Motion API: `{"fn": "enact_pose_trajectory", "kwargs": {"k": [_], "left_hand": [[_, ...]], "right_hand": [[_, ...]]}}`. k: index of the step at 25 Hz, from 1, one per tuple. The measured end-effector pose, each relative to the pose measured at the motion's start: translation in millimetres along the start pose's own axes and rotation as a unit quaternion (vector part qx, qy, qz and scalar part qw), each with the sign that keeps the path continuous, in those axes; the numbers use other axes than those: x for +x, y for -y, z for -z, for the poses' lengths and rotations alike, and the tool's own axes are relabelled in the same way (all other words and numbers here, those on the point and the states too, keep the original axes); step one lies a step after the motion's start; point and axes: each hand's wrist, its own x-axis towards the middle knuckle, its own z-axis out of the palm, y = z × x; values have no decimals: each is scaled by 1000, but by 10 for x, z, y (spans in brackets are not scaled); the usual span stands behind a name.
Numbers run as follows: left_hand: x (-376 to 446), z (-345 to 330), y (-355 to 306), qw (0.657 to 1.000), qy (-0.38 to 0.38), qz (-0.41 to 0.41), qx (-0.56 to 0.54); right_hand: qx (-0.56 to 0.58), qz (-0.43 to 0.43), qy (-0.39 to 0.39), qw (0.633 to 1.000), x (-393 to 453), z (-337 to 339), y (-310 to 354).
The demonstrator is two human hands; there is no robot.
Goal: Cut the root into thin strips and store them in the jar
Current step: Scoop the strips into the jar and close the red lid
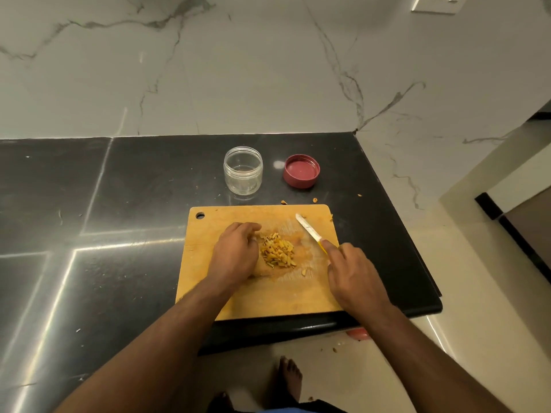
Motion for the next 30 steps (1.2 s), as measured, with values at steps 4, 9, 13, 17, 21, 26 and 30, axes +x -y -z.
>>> {"fn": "enact_pose_trajectory", "kwargs": {"k": [4,9,13,17,21,26,30], "left_hand": [[-20,99,-3,999,2,35,-22],[-205,142,-17,995,-11,96,-3],[-291,0,-172,991,-13,115,-70],[-279,19,-223,978,-67,143,-140],[-227,108,-192,949,-91,190,-232],[-175,135,-255,915,-97,214,-327],[-191,232,-156,885,-114,225,-392]], "right_hand": [[50,12,-20,998,87,57,-63],[209,40,100,972,182,143,160],[259,64,103,958,337,121,459],[305,72,80,946,602,289,443],[250,147,23,957,1265,527,587],[105,194,60,973,1909,566,1132],[126,156,66,977,2032,431,1215]]}}
